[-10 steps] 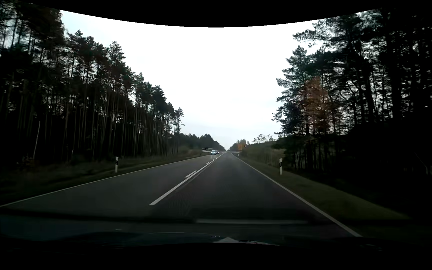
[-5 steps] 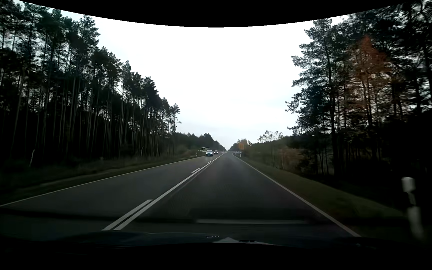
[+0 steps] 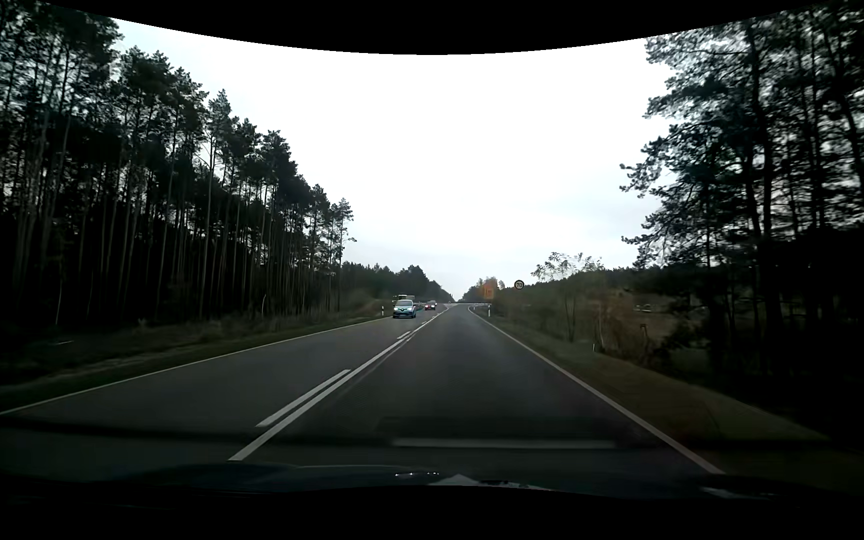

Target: Follow the waypoints while adhering to traffic rules and regulations

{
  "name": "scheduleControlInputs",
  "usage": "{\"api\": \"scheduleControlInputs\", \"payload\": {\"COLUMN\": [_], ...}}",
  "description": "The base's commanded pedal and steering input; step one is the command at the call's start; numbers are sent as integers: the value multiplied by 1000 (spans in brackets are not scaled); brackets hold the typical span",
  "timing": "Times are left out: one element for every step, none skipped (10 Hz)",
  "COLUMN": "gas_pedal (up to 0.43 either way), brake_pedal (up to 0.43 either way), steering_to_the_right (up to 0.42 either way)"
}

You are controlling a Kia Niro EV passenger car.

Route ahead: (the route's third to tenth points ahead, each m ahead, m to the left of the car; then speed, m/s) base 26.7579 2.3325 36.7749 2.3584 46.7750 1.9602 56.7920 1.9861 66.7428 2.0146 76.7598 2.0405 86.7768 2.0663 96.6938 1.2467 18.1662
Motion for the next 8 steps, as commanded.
{"api": "scheduleControlInputs", "payload": {"gas_pedal": [47, 28, 28, 28, 28, 28, 39, 39], "brake_pedal": [0, 0, 0, 0, 0, 0, 0, 0], "steering_to_the_right": [-1, 0, 0, 0, 0, 0, 0, 0]}}
